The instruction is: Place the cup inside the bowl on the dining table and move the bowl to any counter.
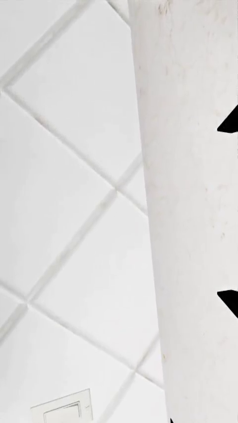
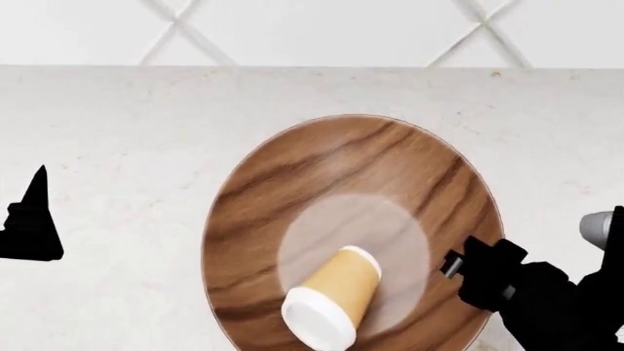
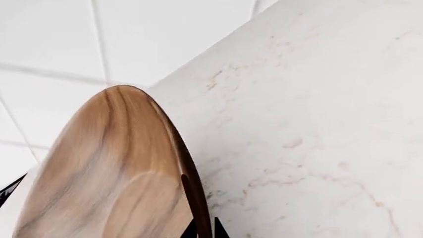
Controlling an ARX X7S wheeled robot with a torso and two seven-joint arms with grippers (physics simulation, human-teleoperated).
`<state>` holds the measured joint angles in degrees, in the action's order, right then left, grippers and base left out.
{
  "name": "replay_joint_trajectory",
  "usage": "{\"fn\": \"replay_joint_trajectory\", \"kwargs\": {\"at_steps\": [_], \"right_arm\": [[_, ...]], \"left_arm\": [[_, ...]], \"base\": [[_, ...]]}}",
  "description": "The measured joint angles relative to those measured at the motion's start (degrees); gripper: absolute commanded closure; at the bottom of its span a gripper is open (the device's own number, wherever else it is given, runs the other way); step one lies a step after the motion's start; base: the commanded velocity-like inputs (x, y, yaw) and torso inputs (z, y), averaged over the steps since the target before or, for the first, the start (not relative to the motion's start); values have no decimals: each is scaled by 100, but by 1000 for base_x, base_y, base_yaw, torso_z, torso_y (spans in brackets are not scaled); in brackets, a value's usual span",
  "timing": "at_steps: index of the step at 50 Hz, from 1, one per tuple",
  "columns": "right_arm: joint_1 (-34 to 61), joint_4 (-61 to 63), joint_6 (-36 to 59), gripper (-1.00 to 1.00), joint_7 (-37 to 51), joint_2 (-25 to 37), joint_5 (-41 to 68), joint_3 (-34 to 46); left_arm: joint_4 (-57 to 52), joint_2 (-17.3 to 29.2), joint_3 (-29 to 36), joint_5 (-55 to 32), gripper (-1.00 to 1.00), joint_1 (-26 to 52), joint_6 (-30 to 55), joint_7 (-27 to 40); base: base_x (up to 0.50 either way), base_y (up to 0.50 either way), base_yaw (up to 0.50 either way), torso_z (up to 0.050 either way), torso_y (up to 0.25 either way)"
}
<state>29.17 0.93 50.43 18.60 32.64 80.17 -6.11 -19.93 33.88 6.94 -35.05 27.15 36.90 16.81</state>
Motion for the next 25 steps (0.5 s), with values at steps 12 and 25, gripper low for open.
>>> {"fn": "replay_joint_trajectory", "kwargs": {"at_steps": [12,25], "right_arm": [[11,-104,17,100,-36,-25,-50,82],[36,-135,11,-100,-40,-28,-17,119]], "left_arm": [[-1,-21,16,-5,-100,-3,-1,25],[-11,-38,34,-19,-100,22,19,55]], "base": [[0,0,0,0,0],[0,0,0,1,0]]}}
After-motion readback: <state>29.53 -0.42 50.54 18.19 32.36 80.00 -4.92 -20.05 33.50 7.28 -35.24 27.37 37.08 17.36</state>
